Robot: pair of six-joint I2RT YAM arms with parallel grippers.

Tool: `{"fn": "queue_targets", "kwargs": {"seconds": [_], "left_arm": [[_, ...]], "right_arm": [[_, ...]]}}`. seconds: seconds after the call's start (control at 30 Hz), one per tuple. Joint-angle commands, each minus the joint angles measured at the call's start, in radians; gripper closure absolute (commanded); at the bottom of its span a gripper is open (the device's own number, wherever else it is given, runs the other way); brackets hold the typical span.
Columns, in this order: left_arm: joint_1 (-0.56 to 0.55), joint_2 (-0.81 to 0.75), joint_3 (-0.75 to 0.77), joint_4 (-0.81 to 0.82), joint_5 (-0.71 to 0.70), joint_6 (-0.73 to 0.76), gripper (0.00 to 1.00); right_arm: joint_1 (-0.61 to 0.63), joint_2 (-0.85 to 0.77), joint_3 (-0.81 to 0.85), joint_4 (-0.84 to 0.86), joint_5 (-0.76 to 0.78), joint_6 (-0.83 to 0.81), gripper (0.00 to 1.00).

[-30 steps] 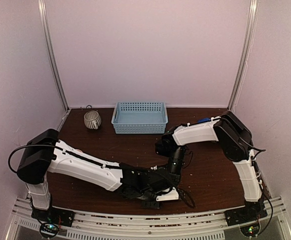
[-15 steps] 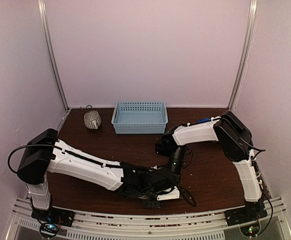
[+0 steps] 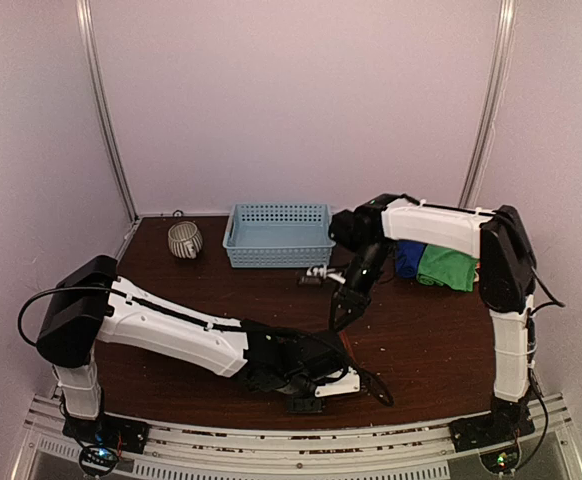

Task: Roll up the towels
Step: Roll the towel at the center of the board.

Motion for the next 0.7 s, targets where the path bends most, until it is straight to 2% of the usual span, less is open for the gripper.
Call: {"fn": "queue_targets", "kwargs": {"seconds": [0.0,0.07,0.1,0.2,0.27,0.3,0.37,0.4,0.43,0.5,0.6,0.67], "left_arm": [[0.075,0.041,-0.014,-0.002,0.139,-0.025,1.00],[0.127,0.045,-0.006,-0.003,0.266,-0.042,1.00],[0.154,0.050,-0.001,-0.003,0.336,-0.053,1.00],[0.222,0.069,0.015,0.006,0.486,-0.083,1.00],[0.265,0.087,0.022,0.014,0.599,-0.102,1.00],[0.284,0.099,0.025,0.020,0.640,-0.116,1.00],[0.319,0.124,0.035,0.020,0.722,-0.139,1.00],[0.334,0.137,0.040,0.016,0.740,-0.146,1.00],[0.349,0.151,0.045,0.010,0.735,-0.152,1.00],[0.373,0.176,0.049,0.006,0.740,-0.165,1.00],[0.415,0.227,0.060,0.006,0.846,-0.197,1.00],[0.435,0.253,0.063,0.015,0.905,-0.217,1.00]], "right_arm": [[-0.119,-0.201,0.114,-0.039,0.039,0.040,0.64],[-0.147,-0.305,0.120,0.000,0.079,0.071,0.63],[-0.155,-0.365,0.105,0.059,0.107,0.100,0.57],[-0.189,-0.604,-0.089,0.388,0.210,0.294,0.42],[-0.200,-0.742,-0.226,0.547,0.225,0.329,0.34],[-0.200,-0.795,-0.277,0.608,0.261,0.347,0.28],[-0.205,-0.893,-0.355,0.728,0.391,0.405,0.02],[-0.207,-0.931,-0.392,0.774,0.465,0.424,0.00],[-0.212,-0.942,-0.404,0.775,0.489,0.420,0.00],[-0.219,-0.902,-0.355,0.672,0.396,0.343,0.01],[-0.218,-0.861,-0.338,0.507,0.129,0.160,0.16],[-0.208,-0.865,-0.384,0.506,0.097,0.149,0.23]]}}
